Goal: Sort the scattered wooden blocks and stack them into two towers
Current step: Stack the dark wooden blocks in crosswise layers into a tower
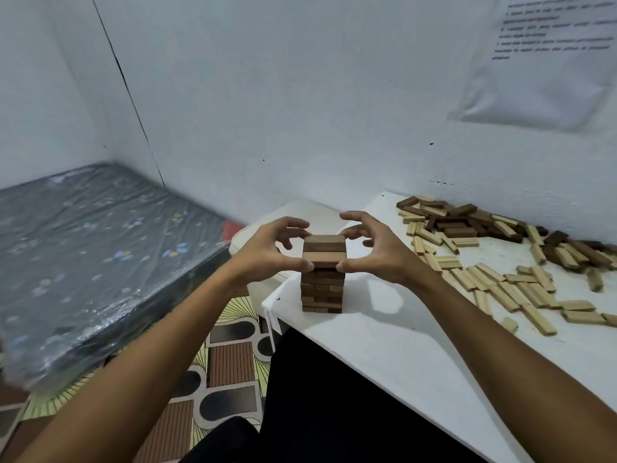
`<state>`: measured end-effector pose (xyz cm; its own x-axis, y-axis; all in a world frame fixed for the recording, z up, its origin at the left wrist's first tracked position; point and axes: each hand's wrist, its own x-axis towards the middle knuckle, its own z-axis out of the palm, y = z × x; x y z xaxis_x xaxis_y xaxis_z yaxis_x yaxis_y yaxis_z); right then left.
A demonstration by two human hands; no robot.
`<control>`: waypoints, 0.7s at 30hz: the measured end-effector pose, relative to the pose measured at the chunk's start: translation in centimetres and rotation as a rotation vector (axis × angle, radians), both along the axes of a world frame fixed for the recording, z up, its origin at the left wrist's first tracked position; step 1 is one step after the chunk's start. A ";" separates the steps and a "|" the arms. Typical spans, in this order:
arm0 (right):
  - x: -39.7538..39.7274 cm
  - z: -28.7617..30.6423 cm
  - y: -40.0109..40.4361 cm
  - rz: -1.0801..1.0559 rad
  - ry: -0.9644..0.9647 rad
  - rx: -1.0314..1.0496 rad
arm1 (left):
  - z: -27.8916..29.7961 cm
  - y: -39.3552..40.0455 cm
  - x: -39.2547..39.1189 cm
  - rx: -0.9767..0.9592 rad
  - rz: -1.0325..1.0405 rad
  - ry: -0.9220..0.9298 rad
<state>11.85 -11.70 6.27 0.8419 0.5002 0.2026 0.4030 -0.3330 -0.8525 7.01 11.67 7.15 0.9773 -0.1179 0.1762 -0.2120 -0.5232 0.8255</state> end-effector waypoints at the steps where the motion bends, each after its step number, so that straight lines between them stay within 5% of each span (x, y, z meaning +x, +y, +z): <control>1: 0.0 -0.1 0.0 -0.001 0.002 -0.002 | -0.1 0.0 0.0 0.002 -0.002 0.002; 21: 0.3 -1.1 0.2 -0.003 0.018 -0.007 | -1.0 0.4 0.5 -0.015 -0.005 0.013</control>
